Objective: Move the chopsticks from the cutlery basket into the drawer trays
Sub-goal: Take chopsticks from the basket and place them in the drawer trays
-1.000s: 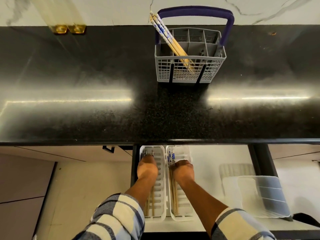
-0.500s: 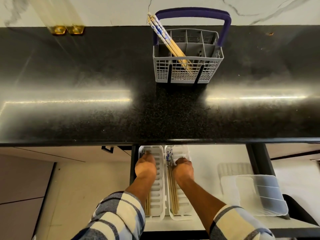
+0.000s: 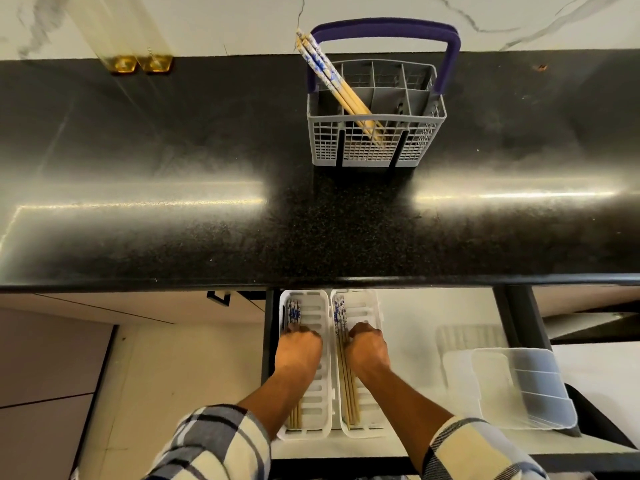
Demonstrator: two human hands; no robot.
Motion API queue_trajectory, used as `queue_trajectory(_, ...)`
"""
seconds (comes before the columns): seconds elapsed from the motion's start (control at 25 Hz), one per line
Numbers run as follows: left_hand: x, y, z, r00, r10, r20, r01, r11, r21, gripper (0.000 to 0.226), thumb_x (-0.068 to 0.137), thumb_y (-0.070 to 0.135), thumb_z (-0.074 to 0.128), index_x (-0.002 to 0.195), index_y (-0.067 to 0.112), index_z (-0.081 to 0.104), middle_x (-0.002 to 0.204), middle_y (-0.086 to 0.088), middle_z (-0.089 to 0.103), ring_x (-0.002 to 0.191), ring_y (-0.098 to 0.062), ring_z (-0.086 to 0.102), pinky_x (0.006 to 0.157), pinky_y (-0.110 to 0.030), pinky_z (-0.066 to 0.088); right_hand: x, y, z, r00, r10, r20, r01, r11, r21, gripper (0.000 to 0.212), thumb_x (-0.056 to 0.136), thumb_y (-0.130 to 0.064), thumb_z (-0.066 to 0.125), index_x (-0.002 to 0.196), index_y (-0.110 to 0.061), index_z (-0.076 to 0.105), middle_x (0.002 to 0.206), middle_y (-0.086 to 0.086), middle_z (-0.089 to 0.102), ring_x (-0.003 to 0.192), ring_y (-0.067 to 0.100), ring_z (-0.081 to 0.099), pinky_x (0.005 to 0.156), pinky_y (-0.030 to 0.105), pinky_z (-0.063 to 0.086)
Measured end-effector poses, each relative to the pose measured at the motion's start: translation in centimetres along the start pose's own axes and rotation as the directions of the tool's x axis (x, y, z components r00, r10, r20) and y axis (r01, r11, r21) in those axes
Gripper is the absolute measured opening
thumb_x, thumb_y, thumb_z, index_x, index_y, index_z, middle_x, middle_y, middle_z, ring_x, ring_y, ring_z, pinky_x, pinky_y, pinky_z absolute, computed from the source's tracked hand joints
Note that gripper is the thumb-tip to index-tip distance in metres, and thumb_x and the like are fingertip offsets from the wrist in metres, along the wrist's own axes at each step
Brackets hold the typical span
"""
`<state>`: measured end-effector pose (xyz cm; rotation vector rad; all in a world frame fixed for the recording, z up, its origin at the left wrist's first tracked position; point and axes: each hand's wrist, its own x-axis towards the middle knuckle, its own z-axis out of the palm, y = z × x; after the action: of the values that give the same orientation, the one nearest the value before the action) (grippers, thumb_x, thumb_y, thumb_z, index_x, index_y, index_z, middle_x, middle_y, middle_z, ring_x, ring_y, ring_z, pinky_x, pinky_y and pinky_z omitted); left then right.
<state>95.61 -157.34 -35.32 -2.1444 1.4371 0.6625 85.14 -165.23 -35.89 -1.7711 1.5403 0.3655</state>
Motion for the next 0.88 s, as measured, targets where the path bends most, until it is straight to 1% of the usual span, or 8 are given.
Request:
queue_trajectory(0.08,-0.5,-0.3,0.5,0.996,0.071,-0.051,-0.060,0.979,0.195,0.043,0.093,0.030,0.059,0.130,0.007,0.056,0.138,-0.018,0.052,0.137,-0.038,0.036,0.116,-0.056,0.021,0.0,0.4,-0.1,0.999,-0.028,0.026,0.027,0.999,0.016,0.023,0.094,-0.003,0.054,0.113,-0.008,0.066,0.103,0.010,0.067,0.086,0.022,0.068,0.078,0.032,0.061)
queue_trajectory(0.16,-0.8,-0.7,1.0,0.994,0.095,-0.055,-0.076,0.958,0.278,0.047,0.093,0.028,0.059,0.134,0.007,0.054,0.150,-0.021,0.040,0.147,-0.042,0.016,0.116,-0.064,0.000,0.0,0.7,-0.3,0.998,-0.050,0.038,0.049,0.998,0.030,0.024,0.094,-0.002,0.054,0.114,-0.009,0.066,0.106,0.011,0.067,0.088,0.022,0.068,0.080,0.033,0.061)
queue_trajectory(0.32,-1.3,-0.9,1.7,0.997,0.069,-0.035,-0.056,0.955,0.290,0.048,0.091,0.025,0.062,0.135,0.008,0.055,0.152,-0.021,0.039,0.148,-0.042,0.010,0.111,-0.069,-0.012,0.1,0.9,-0.1,0.997,-0.079,0.018,0.078,0.997,0.014,0.026,0.094,-0.003,0.054,0.116,-0.010,0.065,0.107,0.010,0.067,0.089,0.022,0.068,0.080,0.033,0.061)
queue_trajectory(0.44,-1.5,-1.0,1.7,0.997,0.065,-0.049,-0.048,0.955,0.292,0.047,0.091,0.023,0.062,0.134,0.007,0.054,0.150,-0.020,0.042,0.147,-0.042,0.015,0.112,-0.068,-0.013,0.2,1.0,-0.1,0.996,-0.090,0.029,0.090,0.996,0.000,0.026,0.094,-0.003,0.054,0.116,-0.010,0.066,0.108,0.010,0.067,0.084,0.019,0.064,0.082,0.032,0.061)
queue_trajectory(0.56,-1.7,-1.2,1.7,0.995,0.084,-0.061,-0.064,0.958,0.280,0.052,0.092,0.023,0.060,0.140,0.006,0.048,0.155,-0.020,0.033,0.149,-0.041,0.008,0.114,-0.065,-0.014,-0.1,1.1,-0.3,0.993,-0.111,0.032,0.112,0.994,-0.009,0.027,0.094,-0.002,0.055,0.117,-0.010,0.065,0.104,0.008,0.066,0.083,0.017,0.063,0.081,0.028,0.060)
queue_trajectory(0.68,-1.7,-1.9,0.7,0.989,0.117,-0.086,-0.102,0.981,0.167,0.053,0.092,0.027,0.058,0.141,0.009,0.046,0.158,-0.018,0.029,0.151,-0.037,0.005,0.116,-0.060,-0.014,-0.9,1.1,-0.7,0.991,-0.130,0.013,0.130,0.991,0.028,0.026,0.094,-0.005,0.057,0.118,-0.012,0.066,0.099,0.003,0.066,0.083,0.015,0.066,0.077,0.023,0.060)
queue_trajectory(0.8,-3.1,-3.3,-3.4,0.973,0.232,-0.016,-0.233,0.968,-0.095,0.065,0.091,0.041,0.058,0.148,0.021,0.035,0.155,-0.006,0.035,0.148,-0.028,0.019,0.122,-0.049,0.009,-2.3,0.0,-3.0,0.976,-0.217,0.029,0.216,0.975,0.053,0.023,0.093,-0.015,0.061,0.114,-0.016,0.070,0.105,0.001,0.073,0.081,0.012,0.065,0.073,0.018,0.055)
queue_trajectory(0.88,-4.2,-4.9,-8.0,0.943,0.332,0.006,-0.315,0.898,-0.307,0.072,0.088,0.047,0.062,0.150,0.029,0.030,0.153,0.001,0.039,0.142,-0.020,0.034,0.118,-0.043,0.029,-3.4,-1.5,-6.0,0.933,-0.351,0.082,0.349,0.936,0.038,0.016,0.092,-0.024,0.062,0.103,-0.021,0.073,0.093,-0.003,0.075,0.075,0.008,0.066,0.069,0.018,0.055)
